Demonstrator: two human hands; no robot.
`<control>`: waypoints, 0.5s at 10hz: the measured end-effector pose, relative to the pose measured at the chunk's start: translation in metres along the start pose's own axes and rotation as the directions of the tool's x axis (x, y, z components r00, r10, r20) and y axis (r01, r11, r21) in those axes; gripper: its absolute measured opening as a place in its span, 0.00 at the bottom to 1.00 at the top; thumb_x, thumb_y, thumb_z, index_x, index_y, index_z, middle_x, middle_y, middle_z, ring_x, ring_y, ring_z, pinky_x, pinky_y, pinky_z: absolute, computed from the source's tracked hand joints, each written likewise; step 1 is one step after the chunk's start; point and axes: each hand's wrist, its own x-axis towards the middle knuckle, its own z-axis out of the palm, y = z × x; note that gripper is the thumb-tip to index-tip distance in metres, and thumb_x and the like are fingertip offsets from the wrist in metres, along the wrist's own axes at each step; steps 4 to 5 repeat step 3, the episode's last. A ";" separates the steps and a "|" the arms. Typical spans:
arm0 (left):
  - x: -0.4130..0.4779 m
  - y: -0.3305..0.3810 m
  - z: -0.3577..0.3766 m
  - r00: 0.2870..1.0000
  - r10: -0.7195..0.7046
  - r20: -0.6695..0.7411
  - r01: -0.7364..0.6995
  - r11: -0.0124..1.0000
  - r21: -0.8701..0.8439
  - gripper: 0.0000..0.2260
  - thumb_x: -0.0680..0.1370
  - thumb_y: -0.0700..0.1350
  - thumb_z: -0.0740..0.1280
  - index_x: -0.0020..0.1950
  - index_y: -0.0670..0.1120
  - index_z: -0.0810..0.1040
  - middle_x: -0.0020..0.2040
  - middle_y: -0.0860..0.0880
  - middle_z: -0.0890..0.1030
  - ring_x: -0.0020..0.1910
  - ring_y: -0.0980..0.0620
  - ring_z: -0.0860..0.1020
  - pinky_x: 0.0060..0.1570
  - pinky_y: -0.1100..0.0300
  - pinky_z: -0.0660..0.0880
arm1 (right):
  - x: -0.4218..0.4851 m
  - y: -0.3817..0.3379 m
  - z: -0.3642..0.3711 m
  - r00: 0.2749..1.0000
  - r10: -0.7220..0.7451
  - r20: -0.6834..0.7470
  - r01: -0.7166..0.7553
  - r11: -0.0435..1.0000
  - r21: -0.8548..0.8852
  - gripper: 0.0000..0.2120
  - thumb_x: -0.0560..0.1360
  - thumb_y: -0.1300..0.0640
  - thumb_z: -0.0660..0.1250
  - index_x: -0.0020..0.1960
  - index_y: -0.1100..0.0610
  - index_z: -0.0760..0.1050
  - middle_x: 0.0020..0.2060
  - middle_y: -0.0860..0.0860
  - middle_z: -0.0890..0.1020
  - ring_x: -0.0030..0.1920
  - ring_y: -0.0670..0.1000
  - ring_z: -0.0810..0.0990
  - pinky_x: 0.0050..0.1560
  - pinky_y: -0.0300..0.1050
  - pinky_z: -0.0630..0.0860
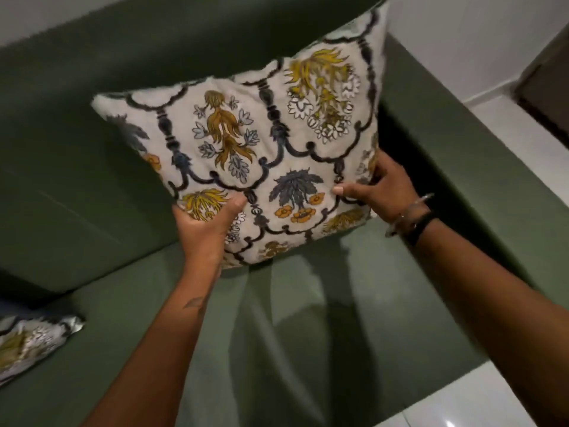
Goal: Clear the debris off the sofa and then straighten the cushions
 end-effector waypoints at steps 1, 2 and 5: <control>0.000 -0.009 -0.012 0.999 -0.001 -0.053 0.002 1.000 0.020 0.39 0.64 0.36 0.82 0.71 0.41 0.68 0.65 0.46 0.80 0.53 0.59 0.81 0.48 0.72 0.79 | 0.024 0.005 0.029 0.998 0.035 0.047 -0.031 0.996 -0.080 0.29 0.62 0.62 0.81 0.60 0.61 0.74 0.52 0.54 0.83 0.55 0.55 0.82 0.56 0.52 0.81; -0.002 -0.023 -0.014 0.998 -0.038 -0.045 0.040 0.997 0.064 0.41 0.64 0.41 0.83 0.72 0.43 0.66 0.64 0.50 0.77 0.56 0.63 0.78 0.56 0.70 0.79 | 0.023 0.020 0.039 0.997 0.078 0.014 -0.075 0.987 -0.140 0.30 0.63 0.59 0.81 0.61 0.59 0.73 0.53 0.52 0.81 0.55 0.55 0.79 0.60 0.51 0.77; -0.013 -0.022 -0.026 0.996 -0.059 -0.068 0.071 0.980 0.183 0.50 0.61 0.54 0.83 0.76 0.45 0.61 0.73 0.46 0.71 0.69 0.52 0.75 0.71 0.53 0.73 | 0.006 0.023 0.038 0.998 0.062 -0.022 -0.065 0.975 -0.211 0.40 0.62 0.53 0.82 0.69 0.54 0.67 0.63 0.52 0.77 0.62 0.54 0.75 0.66 0.53 0.72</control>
